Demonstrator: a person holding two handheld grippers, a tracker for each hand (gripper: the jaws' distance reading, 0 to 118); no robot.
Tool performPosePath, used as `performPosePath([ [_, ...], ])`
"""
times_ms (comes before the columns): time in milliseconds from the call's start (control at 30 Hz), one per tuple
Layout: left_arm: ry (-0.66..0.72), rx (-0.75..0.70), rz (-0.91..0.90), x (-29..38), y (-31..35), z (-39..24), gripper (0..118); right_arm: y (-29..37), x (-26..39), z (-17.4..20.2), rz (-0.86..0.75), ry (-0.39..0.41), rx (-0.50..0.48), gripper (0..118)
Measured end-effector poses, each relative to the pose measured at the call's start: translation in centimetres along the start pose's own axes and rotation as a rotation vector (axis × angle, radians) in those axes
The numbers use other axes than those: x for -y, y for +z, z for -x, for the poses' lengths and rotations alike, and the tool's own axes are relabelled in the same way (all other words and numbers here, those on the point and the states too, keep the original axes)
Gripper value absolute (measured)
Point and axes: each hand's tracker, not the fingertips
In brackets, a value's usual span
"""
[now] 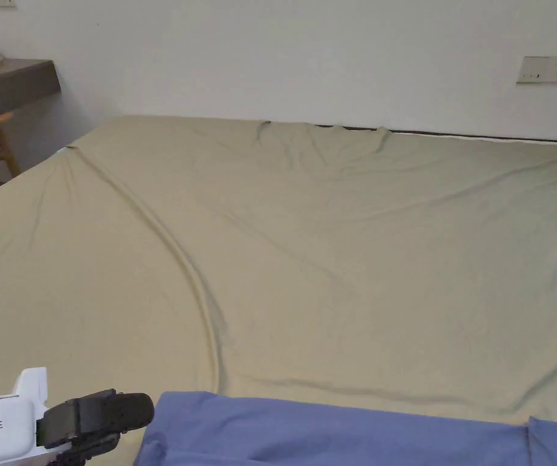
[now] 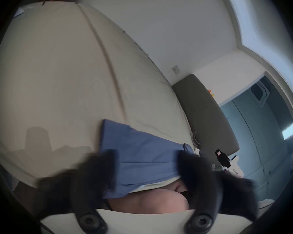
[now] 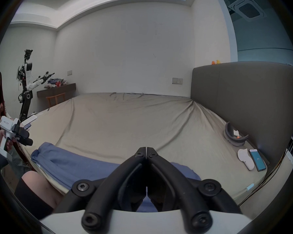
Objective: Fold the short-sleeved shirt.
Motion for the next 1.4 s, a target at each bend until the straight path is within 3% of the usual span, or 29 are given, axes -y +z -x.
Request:
performPosePath([
  [33, 0.042, 0.047, 0.015, -0.3, -0.3, 1.1, 107, -0.2, 0.5, -0.3, 0.004, -0.006, 0.0, 0],
  [67, 0.075, 0.082, 0.014, -0.4, -0.4, 1.8, 118, -0.3, 0.7, -0.5, 0.007, -0.008, -0.001, 0],
  [233, 0.176, 0.105, 0.187, -1.0, -3.3, 4.2, 118, -0.8, 1.2, -1.5, 0.024, 0.007, 0.031, 0],
  [300, 0.081, 0.21, 0.134, -0.8, -4.2, 3.5, 118, -0.8, 1.2, -1.8, 0.026, -0.014, 0.037, 0],
  [567, 0.126, 0.243, 0.217, -1.0, -10.2, 1.5, 118, -1.2, 1.7, -0.9, 0.062, 0.0, 0.034, 0],
  [600, 0.132, 0.251, 0.219, -1.0, -10.4, 1.3, 115, -1.3, 1.7, -0.8, 0.067, 0.004, 0.029, 0],
  [633, 0.126, 0.251, 0.23, -1.1, -10.6, 1.1, 102, -1.3, 1.7, -0.7, 0.07, 0.009, 0.028, 0],
  [667, 0.102, 0.215, 0.252, -1.0, -10.6, 1.1, 76, -1.4, 1.7, -0.6, 0.072, 0.014, 0.024, 0],
  [700, 0.082, 0.16, 0.278, -0.9, -10.9, 1.0, 29, -1.4, 1.5, -0.4, 0.074, 0.017, 0.018, 0],
  [733, 0.06, 0.055, 0.307, -0.6, -11.3, 0.9, 12, -1.5, 1.5, -0.3, 0.075, 0.018, 0.014, 0],
  [800, 0.044, -0.022, 0.314, -0.3, -11.6, 1.3, 11, -1.7, 1.4, 0.0, 0.078, 0.017, 0.004, 0],
  [833, 0.076, 0.05, 0.296, -0.8, -11.1, 0.7, 11, -1.8, 1.1, 0.1, 0.081, 0.018, -0.002, 0],
  [933, -0.056, 0.021, 0.242, -1.3, -10.1, -1.7, 11, -2.1, 0.8, 0.7, 0.076, 0.021, -0.023, 0],
  [1133, -0.135, 0.005, 0.234, -2.9, -7.9, -7.1, 9, -2.7, -0.1, 2.0, 0.064, 0.039, -0.075, 0],
  [1267, -0.214, -0.077, 0.23, -5.5, -5.2, -8.5, 9, -2.6, -0.7, 2.9, 0.043, 0.067, -0.112, 0],
  [1400, -0.159, -0.219, 0.16, -8.5, -1.8, -7.0, 9, -2.8, -0.5, 2.3, 0.038, 0.066, -0.15, 0],
])
